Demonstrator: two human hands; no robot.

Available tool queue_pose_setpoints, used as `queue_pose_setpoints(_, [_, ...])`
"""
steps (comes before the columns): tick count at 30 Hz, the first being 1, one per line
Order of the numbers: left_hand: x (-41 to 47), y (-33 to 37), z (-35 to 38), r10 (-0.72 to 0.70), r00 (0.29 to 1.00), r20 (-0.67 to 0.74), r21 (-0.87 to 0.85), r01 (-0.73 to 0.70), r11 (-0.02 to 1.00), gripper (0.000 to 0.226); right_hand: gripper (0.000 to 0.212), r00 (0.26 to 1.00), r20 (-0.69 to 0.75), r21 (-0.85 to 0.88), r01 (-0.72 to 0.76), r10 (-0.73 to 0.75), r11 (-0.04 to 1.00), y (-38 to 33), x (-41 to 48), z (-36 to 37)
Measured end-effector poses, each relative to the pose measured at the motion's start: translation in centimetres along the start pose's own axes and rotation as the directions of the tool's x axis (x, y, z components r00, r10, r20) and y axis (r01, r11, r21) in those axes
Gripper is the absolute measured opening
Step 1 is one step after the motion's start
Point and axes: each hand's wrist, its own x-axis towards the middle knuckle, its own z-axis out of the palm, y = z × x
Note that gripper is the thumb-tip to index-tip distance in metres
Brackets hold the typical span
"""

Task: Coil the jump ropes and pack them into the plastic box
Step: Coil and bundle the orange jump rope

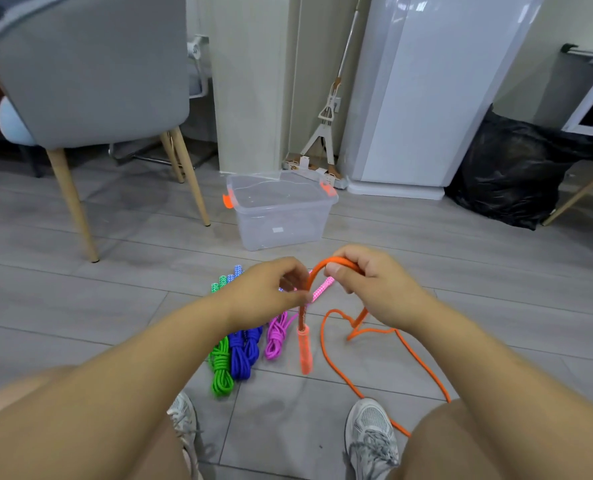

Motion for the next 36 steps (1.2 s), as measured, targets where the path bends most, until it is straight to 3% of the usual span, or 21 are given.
queue_pose_setpoints(5, [-0.1,0.2,0.4,0.018,0.999,-0.037,-0.166,-0.024,0.986,0.011,0.019,0.997,0.069,-0.019,-0.036,0.037,0.999,0.3,0.2,0.1])
queue_pose_setpoints(9, [-0.2,-0.4,-0.1,-0.046,0.998,-0.042,-0.124,0.04,0.991,0.02,0.013,0.996,0.056,-0.14,-0.062,0.071,0.988,1.6,0.3,-0.9])
queue_pose_setpoints(13, [-0.1,-1.5,-1.2,-0.153,0.981,-0.119,-0.052,0.148,0.988,0.018,0.025,0.988,0.045,-0.379,-0.117,0.145,0.918,3.5,0.0,-2.9])
queue_pose_setpoints(17, [-0.2,-2.7,-2.5,-0.25,0.949,-0.192,-0.086,0.237,0.968,0.017,0.033,0.973,-0.054,-0.423,-0.224,0.223,0.878,5.1,-0.6,-4.9])
queue_pose_setpoints(21, [-0.7,-2.7,-2.7,-0.259,0.95,-0.176,0.054,0.272,0.961,0.012,0.032,0.965,-0.119,-0.337,-0.262,0.235,0.905,5.5,-0.7,-4.9])
queue_pose_setpoints(27, [-0.6,-1.1,-1.9,-0.142,0.969,-0.204,0.022,0.15,0.988,0.013,0.025,0.98,-0.087,-0.168,-0.189,0.176,0.968,3.9,0.5,-1.4])
queue_pose_setpoints(30, [-0.4,0.0,-1.8,-0.125,0.966,-0.227,-0.152,0.091,0.984,0.015,0.007,0.985,-0.051,-0.069,-0.169,0.166,0.983,3.1,1.2,0.4])
queue_pose_setpoints(36, [-0.4,1.7,-1.5,-0.131,0.968,-0.216,-0.515,0.001,0.857,0.013,0.043,0.983,0.098,0.13,-0.17,0.158,0.977,1.4,1.5,2.9])
